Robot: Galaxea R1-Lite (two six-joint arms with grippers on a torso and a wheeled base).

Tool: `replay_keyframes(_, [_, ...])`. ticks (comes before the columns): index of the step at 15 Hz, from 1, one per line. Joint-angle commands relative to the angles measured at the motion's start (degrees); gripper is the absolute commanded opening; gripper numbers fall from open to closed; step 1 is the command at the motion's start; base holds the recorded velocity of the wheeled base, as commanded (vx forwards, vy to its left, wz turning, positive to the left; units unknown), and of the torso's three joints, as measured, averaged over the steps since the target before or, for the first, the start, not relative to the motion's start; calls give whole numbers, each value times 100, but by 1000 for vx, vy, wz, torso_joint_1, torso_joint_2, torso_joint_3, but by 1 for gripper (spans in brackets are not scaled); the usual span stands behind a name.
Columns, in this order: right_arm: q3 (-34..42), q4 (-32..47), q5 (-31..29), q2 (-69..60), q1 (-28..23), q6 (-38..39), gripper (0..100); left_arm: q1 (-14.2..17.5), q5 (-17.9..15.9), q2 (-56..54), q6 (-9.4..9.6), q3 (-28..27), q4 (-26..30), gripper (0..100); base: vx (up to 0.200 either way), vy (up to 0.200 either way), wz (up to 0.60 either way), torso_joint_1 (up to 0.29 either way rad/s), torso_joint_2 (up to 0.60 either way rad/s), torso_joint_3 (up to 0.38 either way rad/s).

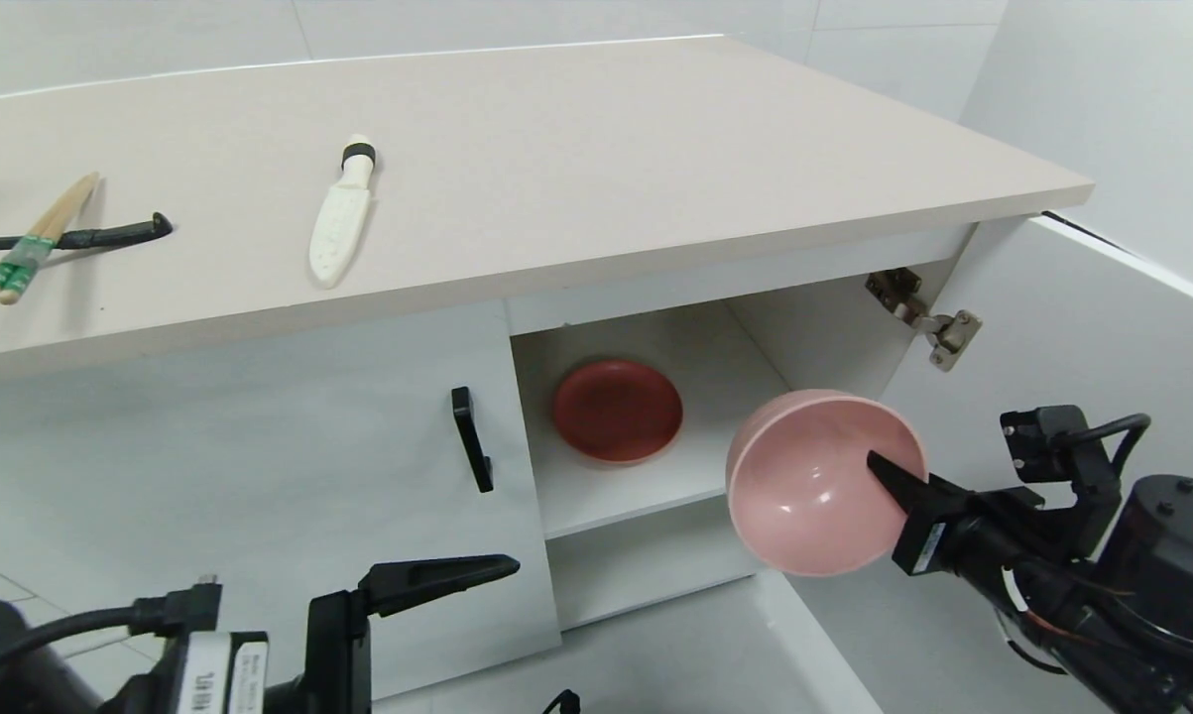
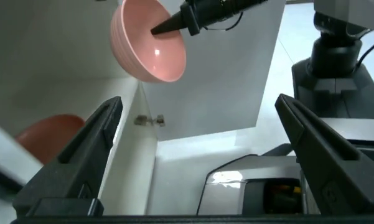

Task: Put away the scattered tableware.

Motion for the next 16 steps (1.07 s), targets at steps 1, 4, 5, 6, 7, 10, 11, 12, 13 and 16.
replay_keyframes(1, [-182, -3, 3, 393, 189, 30, 0, 17, 51, -887, -38, 35, 543, 100, 0, 0, 0, 0, 0, 0])
replay_keyframes(4, [-788, -3, 29, 859, 224, 100, 0, 35, 43, -1827, 23, 35, 1818, 100, 0, 0, 0, 0, 0, 0])
replay_keyframes(5, [-1026, -3, 108, 1044, 224, 250, 0, 140, 43, -2117, -29, 35, 2126, 100, 0, 0, 0, 0, 0, 0])
replay_keyframes(6, [-1184, -3, 328, 1228, 198, 338, 0, 474, 43, -2311, -47, 35, 2231, 100, 0, 0, 0, 0, 0, 0])
replay_keyframes(7, [-1324, -3, 513, 1430, 162, 346, 0, 940, 51, -2469, -109, 35, 2240, 100, 0, 0, 0, 0, 0, 0])
replay_keyframes(10, [-1922, -3, 609, 1852, 136, 311, 0, 1142, 43, -2794, -284, 35, 2275, 100, 0, 0, 0, 0, 0, 0])
replay_keyframes(11, [-2159, -3, 627, 1975, 154, 311, 0, 1142, 43, -2794, -293, 35, 2275, 100, 0, 0, 0, 0, 0, 0])
replay_keyframes(12, [-2291, -3, 697, 2028, 162, 311, 0, 1142, 43, -2794, -293, 35, 2275, 100, 0, 0, 0, 0, 0, 0])
replay_keyframes(13, [-2484, -3, 882, 2107, 145, 294, 0, 1151, 43, -2803, -293, 35, 2293, 100, 0, 0, 0, 0, 0, 0])
replay_keyframes(16, [-2942, 23, 1321, 2485, 75, 285, 0, 1195, 43, -2820, -284, 35, 2433, 100, 0, 0, 0, 0, 0, 0])
